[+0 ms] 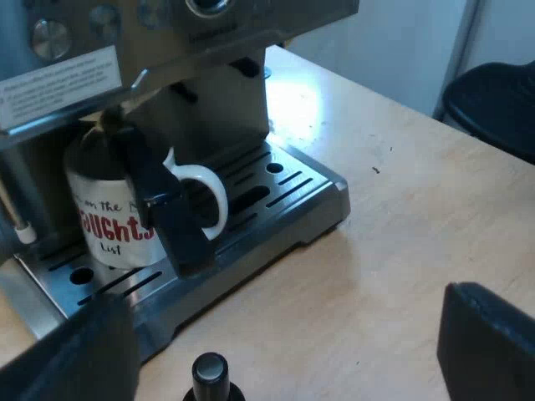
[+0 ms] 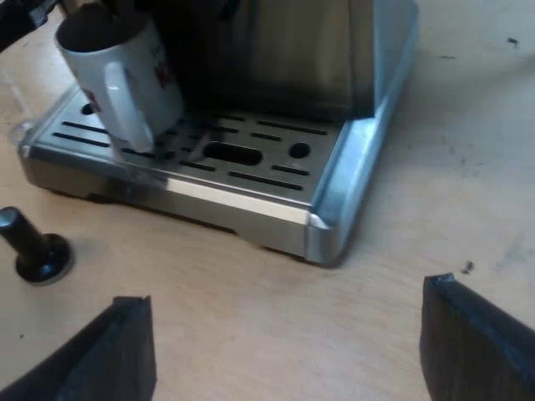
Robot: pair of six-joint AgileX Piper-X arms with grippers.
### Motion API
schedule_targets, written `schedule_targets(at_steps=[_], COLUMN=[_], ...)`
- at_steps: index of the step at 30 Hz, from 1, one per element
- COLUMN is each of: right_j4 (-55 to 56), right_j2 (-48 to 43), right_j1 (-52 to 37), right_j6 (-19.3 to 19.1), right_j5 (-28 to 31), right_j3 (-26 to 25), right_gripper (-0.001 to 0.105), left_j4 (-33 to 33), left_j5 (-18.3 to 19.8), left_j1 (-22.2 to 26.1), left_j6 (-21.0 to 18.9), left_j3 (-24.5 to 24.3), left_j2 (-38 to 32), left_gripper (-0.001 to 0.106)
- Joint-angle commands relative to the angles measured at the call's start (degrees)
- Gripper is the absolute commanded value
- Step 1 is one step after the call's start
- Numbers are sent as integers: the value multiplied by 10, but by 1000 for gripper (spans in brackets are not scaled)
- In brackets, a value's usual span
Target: Remove mug from coffee machine
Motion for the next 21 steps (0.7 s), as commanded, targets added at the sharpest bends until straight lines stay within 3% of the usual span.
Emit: schedule_targets(at_steps=[1, 21], right_j4=[-28, -115], right_j2=[18, 157], right_j1=[26, 177], right_j6=[-11, -21], right_j5=[-11, -6], right_j3=[-7, -6], right_gripper=[67, 67], left_j4=[-22, -31], left_j5=[12, 18], left_j1=[-4, -4], left_j6=[5, 5], left_j3=[-5, -5], left_j2=[17, 41], left_gripper=[87, 87])
